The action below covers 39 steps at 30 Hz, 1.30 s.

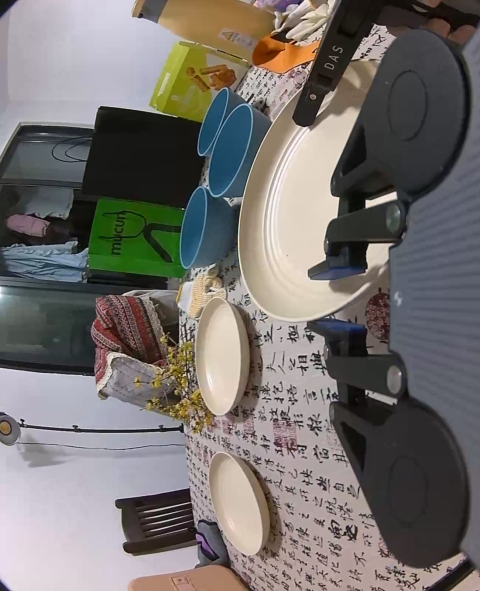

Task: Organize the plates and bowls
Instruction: 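Swing the held cream plate past the blue bowls and lower it, then set the cream plate on the table and open both grippers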

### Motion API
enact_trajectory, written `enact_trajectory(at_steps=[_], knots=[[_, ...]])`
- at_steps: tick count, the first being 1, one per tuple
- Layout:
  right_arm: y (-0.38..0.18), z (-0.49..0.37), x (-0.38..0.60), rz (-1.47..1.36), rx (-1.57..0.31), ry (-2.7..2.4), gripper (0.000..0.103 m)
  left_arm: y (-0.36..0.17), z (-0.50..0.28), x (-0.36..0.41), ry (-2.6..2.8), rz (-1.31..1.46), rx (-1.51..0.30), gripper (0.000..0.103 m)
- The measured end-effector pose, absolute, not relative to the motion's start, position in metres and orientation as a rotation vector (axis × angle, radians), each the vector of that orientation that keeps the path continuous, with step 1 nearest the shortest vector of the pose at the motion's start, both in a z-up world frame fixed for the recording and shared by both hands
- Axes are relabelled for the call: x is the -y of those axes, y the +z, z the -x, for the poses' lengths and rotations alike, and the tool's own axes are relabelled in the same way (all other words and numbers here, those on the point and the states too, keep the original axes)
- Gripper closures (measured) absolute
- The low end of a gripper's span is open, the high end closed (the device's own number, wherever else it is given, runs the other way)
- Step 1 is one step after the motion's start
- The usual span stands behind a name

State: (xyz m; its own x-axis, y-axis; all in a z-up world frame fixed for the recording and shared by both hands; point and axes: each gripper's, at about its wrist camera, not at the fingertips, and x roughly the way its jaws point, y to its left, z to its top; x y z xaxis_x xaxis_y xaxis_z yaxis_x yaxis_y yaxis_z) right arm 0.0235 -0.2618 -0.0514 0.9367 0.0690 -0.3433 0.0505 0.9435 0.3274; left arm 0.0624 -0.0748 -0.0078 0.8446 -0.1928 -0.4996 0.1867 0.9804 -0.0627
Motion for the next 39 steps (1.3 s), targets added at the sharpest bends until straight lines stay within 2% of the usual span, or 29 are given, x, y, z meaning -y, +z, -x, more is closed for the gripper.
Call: enact_trajectory(at_steps=[39], knots=[[-0.088,-0.039,0.266,-0.302,-0.467,0.013,0.092,-0.052,-0.078,0.082,-0.162,-0.001,-0.65,0.081]])
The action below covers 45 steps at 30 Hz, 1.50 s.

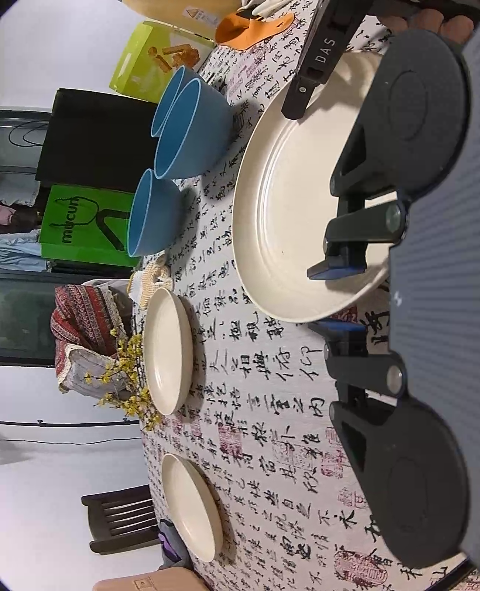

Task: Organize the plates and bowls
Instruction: 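Set the cream plate on the table and open both grippers, then move both open grippers toward the two remaining cream plates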

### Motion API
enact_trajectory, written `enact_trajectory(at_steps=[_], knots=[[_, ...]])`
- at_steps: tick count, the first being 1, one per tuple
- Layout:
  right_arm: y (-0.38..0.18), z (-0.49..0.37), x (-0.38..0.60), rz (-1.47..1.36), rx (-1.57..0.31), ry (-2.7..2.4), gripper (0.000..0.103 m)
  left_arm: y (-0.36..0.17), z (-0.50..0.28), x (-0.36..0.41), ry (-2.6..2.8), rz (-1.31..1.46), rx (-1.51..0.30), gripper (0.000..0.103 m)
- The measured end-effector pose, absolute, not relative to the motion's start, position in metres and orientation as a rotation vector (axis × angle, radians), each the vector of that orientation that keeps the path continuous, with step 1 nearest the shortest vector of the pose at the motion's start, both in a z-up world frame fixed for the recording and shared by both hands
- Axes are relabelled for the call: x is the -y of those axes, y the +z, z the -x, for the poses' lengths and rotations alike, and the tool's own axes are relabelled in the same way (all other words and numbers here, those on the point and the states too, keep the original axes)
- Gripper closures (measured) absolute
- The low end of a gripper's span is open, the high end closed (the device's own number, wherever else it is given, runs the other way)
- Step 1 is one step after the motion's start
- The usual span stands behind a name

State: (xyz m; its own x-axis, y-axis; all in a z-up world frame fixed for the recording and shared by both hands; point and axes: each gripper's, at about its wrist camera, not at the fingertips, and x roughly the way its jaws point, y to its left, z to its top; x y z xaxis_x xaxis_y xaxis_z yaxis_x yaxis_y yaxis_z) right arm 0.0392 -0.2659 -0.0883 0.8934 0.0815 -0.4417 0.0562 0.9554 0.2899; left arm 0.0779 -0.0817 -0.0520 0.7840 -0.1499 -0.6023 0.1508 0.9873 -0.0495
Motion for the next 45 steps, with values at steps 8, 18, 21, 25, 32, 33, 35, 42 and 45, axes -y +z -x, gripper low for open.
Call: enact_trajectory(at_steps=[8,18,21,25,32,33,35,42,45], knots=[[-0.091,-0.043,0.268,-0.301,-0.497,0.014,0.092,-0.061,-0.081,0.082,-0.167,0.004,-0.684,0.08],[-0.09,-0.041,0.267,-0.293,-0.494,0.026,0.089,-0.056,-0.079,0.079,-0.173,0.012,-0.659,0.054],[-0.09,-0.04,0.268,-0.296,-0.49,0.024,0.087,-0.05,-0.075,0.077,-0.169,0.009,-0.621,0.041],[-0.084,-0.034,0.268,-0.278,-0.466,0.024,0.066,-0.04,-0.068,0.071,-0.166,0.009,-0.567,0.018],[-0.066,-0.02,0.272,-0.263,-0.416,0.033,0.031,-0.023,-0.054,0.055,-0.181,0.043,-0.508,0.0],[-0.064,-0.018,0.272,-0.257,-0.411,0.031,0.024,-0.02,-0.052,0.052,-0.188,0.057,-0.51,0.0],[-0.057,-0.013,0.27,-0.239,-0.405,0.032,0.003,-0.013,-0.047,0.048,-0.197,0.073,-0.502,0.0],[-0.027,0.011,0.269,-0.194,-0.343,0.033,0.0,0.009,-0.024,0.041,-0.171,0.02,-0.432,0.0],[-0.017,0.017,0.27,-0.217,-0.314,0.046,0.0,0.016,-0.019,0.036,-0.15,0.014,-0.423,0.0]])
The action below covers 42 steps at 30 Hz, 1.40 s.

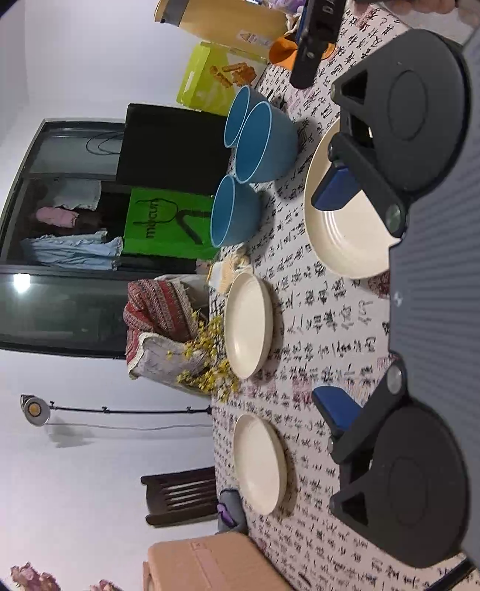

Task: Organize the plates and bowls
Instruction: 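Move both open grippers toward the two remaining cream plates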

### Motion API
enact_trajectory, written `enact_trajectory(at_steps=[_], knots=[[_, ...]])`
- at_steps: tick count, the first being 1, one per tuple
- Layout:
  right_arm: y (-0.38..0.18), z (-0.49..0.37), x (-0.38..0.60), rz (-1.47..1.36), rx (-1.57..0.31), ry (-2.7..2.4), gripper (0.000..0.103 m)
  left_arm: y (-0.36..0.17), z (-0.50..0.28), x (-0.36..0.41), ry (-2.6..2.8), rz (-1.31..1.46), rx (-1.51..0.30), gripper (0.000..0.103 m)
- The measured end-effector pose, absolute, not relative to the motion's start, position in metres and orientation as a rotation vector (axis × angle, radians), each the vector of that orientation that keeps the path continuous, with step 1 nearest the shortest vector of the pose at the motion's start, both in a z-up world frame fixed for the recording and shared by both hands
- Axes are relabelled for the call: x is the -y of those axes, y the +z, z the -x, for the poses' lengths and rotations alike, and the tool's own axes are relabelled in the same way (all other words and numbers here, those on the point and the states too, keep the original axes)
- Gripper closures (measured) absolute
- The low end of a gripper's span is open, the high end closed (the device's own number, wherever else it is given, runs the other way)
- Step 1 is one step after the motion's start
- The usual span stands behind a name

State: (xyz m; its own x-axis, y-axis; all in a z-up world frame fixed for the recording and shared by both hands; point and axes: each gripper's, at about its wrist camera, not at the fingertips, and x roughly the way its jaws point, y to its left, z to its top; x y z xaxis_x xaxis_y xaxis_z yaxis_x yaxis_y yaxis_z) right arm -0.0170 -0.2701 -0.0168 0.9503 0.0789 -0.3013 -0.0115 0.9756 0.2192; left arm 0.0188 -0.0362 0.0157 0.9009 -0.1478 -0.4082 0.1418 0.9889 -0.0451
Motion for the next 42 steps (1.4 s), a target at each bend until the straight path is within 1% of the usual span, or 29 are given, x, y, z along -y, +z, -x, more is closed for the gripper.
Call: enact_trajectory(at_steps=[6,19,30,42], knots=[[-0.011,0.011,0.267,-0.265,-0.337,0.067,0.0,0.019,-0.023,0.024,-0.135,0.016,-0.46,0.0],[-0.015,-0.024,0.264,-0.263,-0.419,0.086,0.0,0.025,-0.05,-0.003,-0.119,0.049,-0.515,0.0],[-0.017,-0.046,0.256,-0.274,-0.424,0.087,0.0,0.033,-0.068,-0.021,-0.119,0.038,-0.513,0.0],[0.016,-0.039,0.236,-0.238,-0.403,0.05,0.0,0.049,-0.065,-0.037,-0.15,0.04,-0.504,0.0]])
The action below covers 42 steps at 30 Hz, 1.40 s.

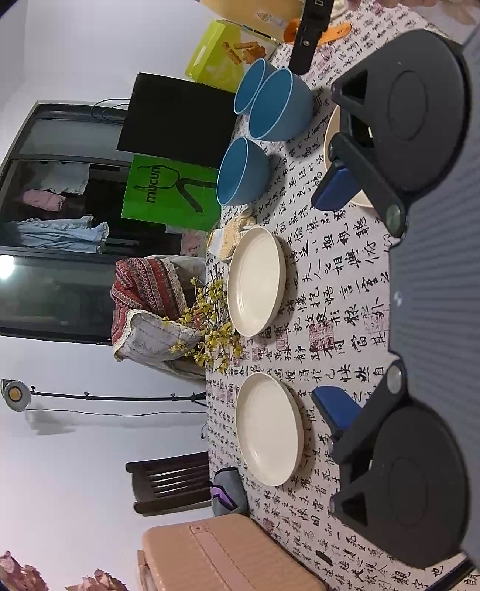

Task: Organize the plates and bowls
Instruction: 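Move both open grippers toward the two remaining cream plates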

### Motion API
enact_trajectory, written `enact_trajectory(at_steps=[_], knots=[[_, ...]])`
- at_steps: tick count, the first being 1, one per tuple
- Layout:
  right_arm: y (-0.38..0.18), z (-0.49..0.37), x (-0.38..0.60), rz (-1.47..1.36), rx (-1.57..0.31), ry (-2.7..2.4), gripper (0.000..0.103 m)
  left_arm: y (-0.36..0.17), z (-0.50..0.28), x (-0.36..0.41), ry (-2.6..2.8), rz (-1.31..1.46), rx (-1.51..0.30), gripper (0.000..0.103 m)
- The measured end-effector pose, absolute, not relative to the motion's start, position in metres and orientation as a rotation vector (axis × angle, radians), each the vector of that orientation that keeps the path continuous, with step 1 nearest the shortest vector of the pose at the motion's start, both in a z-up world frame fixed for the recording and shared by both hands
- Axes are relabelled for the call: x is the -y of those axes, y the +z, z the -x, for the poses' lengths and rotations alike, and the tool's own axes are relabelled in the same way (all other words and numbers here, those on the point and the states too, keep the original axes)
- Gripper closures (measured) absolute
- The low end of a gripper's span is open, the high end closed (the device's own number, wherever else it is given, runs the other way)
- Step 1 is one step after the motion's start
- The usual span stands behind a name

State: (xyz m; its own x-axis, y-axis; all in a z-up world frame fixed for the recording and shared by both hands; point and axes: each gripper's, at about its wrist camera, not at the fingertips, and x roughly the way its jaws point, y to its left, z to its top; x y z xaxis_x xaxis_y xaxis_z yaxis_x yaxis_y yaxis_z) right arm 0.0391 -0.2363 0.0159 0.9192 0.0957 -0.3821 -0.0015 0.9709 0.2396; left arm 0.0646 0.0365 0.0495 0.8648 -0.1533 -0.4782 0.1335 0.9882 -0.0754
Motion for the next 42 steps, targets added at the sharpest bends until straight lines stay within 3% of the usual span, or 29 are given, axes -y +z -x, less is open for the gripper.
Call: enact_trajectory(at_steps=[20,42], knots=[[0.111,-0.066,0.214,-0.296,-0.419,0.055,0.0,0.11,-0.075,-0.078,-0.081,0.104,-0.479,0.0],[0.111,-0.191,0.152,-0.306,-0.534,0.146,0.0,0.11,-0.186,-0.113,0.015,0.13,-0.562,0.0]])
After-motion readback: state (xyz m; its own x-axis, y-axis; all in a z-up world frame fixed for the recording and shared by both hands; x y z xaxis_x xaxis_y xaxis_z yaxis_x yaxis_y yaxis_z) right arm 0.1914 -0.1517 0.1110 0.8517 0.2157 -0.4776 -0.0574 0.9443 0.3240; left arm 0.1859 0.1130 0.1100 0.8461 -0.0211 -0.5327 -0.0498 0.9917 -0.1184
